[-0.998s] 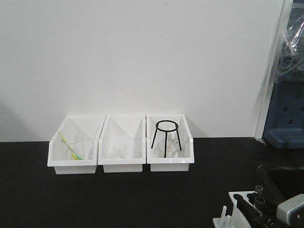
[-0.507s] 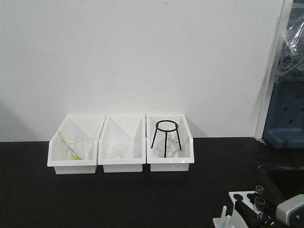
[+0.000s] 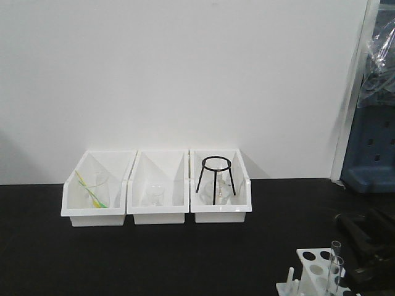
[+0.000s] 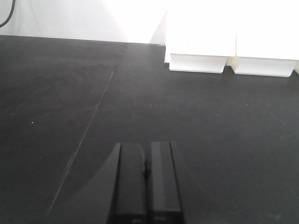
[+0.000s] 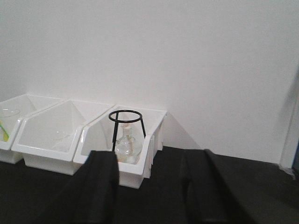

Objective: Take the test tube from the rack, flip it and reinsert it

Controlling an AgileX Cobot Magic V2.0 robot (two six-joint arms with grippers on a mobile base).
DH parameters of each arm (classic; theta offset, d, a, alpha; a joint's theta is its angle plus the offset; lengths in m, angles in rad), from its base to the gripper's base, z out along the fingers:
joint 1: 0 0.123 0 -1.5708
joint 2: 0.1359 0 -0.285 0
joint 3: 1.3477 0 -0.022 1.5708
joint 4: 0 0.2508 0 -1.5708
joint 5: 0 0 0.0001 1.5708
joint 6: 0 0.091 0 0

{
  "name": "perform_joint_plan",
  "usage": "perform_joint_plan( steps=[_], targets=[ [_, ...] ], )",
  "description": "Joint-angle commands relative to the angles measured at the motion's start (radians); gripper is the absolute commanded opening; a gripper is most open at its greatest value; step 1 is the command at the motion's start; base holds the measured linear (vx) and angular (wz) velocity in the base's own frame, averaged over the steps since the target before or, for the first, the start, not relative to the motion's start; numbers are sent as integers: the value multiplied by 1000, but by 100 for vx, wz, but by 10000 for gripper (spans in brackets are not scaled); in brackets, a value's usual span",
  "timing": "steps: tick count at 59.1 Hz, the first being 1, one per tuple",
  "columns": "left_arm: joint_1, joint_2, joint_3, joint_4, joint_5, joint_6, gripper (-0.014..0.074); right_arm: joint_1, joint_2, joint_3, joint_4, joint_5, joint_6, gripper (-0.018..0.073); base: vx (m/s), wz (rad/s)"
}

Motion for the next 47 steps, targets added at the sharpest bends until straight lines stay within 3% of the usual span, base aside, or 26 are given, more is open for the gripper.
perform_joint_plan(
  steps=[1,6,14,27,47],
  targets=[
    [-8,-3,2,-4,-87,0,-6,-4,-152,-14,-83,119,84,179,0,0],
    [-8,-3,2,-4,-87,0,-6,-4,-279,34,-192,224,200,-17,0,0],
    [-8,-3,2,-4,-87,0,-6,-4,-454,161,-244,262,322,-15,0,0],
    [-8,-3,2,-4,-87,0,-6,-4,-583,278,-244,246,324,-12,0,0],
    [-8,-3,2,-4,-87,0,-6,-4,-595,293,-244,259,330,-12,0,0]
  ],
)
